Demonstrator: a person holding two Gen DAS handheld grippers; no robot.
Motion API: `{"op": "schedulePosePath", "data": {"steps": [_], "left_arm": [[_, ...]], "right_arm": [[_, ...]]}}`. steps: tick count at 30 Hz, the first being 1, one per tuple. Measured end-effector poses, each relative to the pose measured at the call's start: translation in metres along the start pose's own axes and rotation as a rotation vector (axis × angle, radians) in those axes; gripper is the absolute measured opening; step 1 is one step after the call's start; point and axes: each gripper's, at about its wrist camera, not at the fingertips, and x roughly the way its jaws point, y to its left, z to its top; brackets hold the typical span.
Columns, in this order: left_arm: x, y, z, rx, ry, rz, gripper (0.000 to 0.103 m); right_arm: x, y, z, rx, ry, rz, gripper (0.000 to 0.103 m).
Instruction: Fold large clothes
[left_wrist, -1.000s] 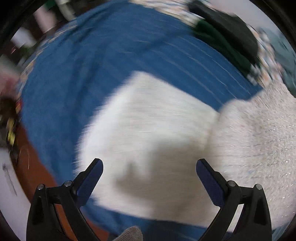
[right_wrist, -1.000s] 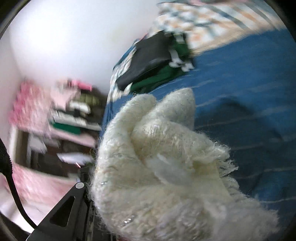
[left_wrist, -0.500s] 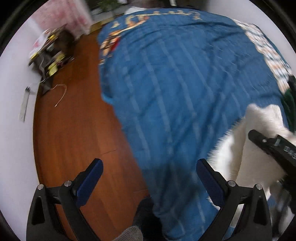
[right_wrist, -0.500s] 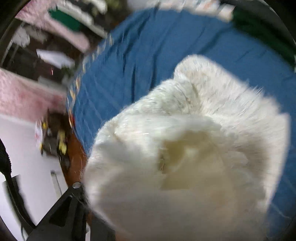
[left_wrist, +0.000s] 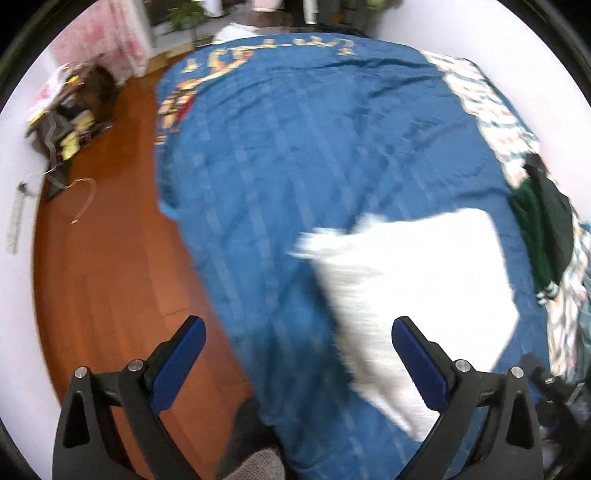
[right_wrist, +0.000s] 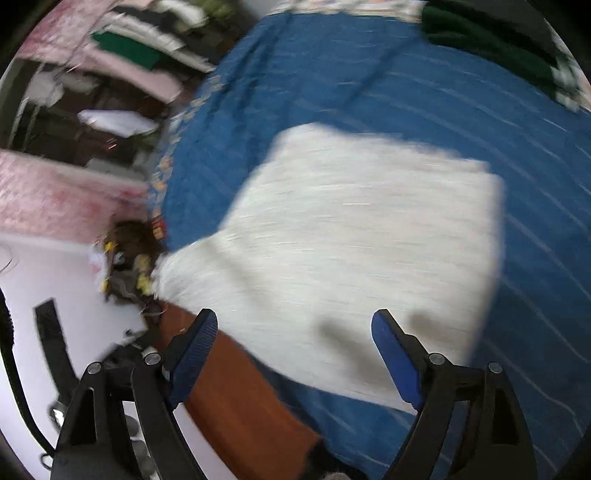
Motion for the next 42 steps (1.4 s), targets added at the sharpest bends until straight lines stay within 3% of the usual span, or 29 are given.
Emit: {"op": "schedulePosePath", "data": {"steps": [4, 7, 10, 12, 15, 17, 20, 23, 26, 28, 33, 34, 36, 37, 38, 42], "left_arm": [[0.037, -0.025, 0.005, -0.021, 0.072, -0.061, 0.103], [0.064, -0.027, 0.010, -0.093, 0.129, -0.118, 0.103], [0.090, -0.023, 0.012, -0.155, 0.166, -0.124, 0.103], [0.108, -0.023, 0.012, -0.176, 0.201, -0.121, 0.103], [0.131, -0.018, 0.015, -0.256, 0.226, -0.214, 0.099], [0.129, -0.020, 0.019, -0.260, 0.199, -0.291, 0.041], [0.112, -0.022, 0.021, -0.230, 0.149, -0.308, 0.017], [0.087, -0.007, 0.013, -0.233, 0.113, -0.330, 0.013], [0.082, 0.013, 0.003, -0.232, 0.101, -0.292, 0.012], [0.099, 0.030, -0.003, -0.262, 0.128, -0.281, 0.012], [0.119, 0.041, -0.002, -0.275, 0.146, -0.336, 0.019], [0.121, 0.033, -0.002, -0.262, 0.147, -0.345, 0.022], [0.125, 0.036, 0.000, -0.256, 0.154, -0.349, 0.040], [0.128, 0.039, 0.000, -0.264, 0.155, -0.357, 0.055], [0.132, 0.044, 0.001, -0.280, 0.160, -0.378, 0.059], [0.142, 0.039, 0.009, -0.331, 0.163, -0.466, 0.059]], "right_arm": [[0.007, -0.049, 0.005, 0.075, 0.033, -0.108, 0.087], [0.053, -0.069, 0.013, 0.084, 0.128, -0.110, 0.087], [0.102, -0.064, 0.017, 0.006, 0.215, -0.189, 0.092], [0.102, -0.061, 0.020, 0.036, 0.217, -0.195, 0.094], [0.077, -0.062, 0.015, 0.045, 0.174, -0.161, 0.094], [0.055, -0.076, 0.004, 0.074, 0.146, -0.159, 0.094], [0.033, -0.097, -0.013, 0.130, 0.141, -0.145, 0.094], [0.016, -0.118, -0.029, 0.175, 0.139, -0.116, 0.094], [0.010, -0.135, -0.040, 0.199, 0.137, -0.080, 0.094], [0.015, -0.150, -0.042, 0.226, 0.134, -0.046, 0.094], [0.049, -0.180, -0.034, 0.270, 0.138, 0.173, 0.094], [0.058, -0.188, -0.032, 0.290, 0.131, 0.245, 0.094], [0.075, -0.198, -0.031, 0.313, 0.147, 0.401, 0.094], [0.087, -0.202, -0.029, 0.320, 0.161, 0.460, 0.094], [0.098, -0.204, -0.027, 0.314, 0.175, 0.507, 0.094], [0.133, -0.194, -0.014, 0.274, 0.211, 0.657, 0.094]]}}
